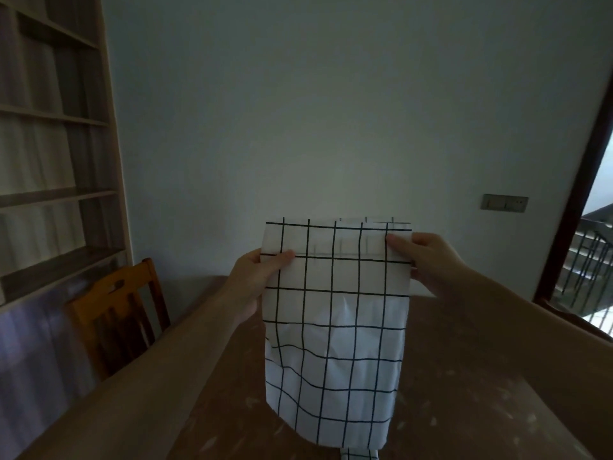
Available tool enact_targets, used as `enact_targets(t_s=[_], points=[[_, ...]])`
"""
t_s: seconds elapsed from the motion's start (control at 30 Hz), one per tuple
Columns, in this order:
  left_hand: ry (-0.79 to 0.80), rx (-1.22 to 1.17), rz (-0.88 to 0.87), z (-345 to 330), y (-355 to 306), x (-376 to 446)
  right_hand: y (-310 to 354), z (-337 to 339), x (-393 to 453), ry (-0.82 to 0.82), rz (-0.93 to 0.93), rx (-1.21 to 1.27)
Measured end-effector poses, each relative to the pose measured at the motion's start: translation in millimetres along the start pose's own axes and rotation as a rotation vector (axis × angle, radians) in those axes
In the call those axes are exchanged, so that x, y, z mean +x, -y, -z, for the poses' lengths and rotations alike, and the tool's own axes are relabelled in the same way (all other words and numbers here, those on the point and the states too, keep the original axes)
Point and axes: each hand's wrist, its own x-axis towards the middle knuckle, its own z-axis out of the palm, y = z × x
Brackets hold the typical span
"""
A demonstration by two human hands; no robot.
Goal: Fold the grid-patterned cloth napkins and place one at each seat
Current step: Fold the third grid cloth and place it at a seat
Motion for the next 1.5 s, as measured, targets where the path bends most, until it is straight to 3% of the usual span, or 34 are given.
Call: enact_targets(t_s=[0.27,0.6,0.83,1.0,1.07,1.27,1.4,1.5], points=[[0.065,-0.053,0.029,-3.4,0.2,0.8,2.6,9.7,3.0,-0.054,0.001,-0.043],[0.017,0.000,-0.035,-9.7,6.8,4.5,-3.9,16.0,5.5,-0.046,-0.005,-0.061],[0.101,0.338,-0.240,-34.1,-0.8,-4.2,13.9,10.8,5.6,-0.229,0.272,-0.605],[0.286,0.462,-0.284,-43.0,0.9,-8.4,30.9,-30.2,-0.9,0.208,0.290,-0.686],[0.316,0.485,-0.289,-45.5,0.1,-11.3,30.0,-38.7,0.1,0.265,0.298,-0.668],[0.330,0.518,-0.336,-36.2,-1.2,-15.1,27.7,-41.9,3.5,0.066,0.454,-0.591],[0.220,0.647,-0.345,-13.8,6.7,-15.1,31.6,-20.0,9.9,-0.201,0.519,-0.638],[0.112,0.699,-0.321,1.6,18.0,-14.3,32.4,-5.4,13.9,-0.287,0.532,-0.630]])
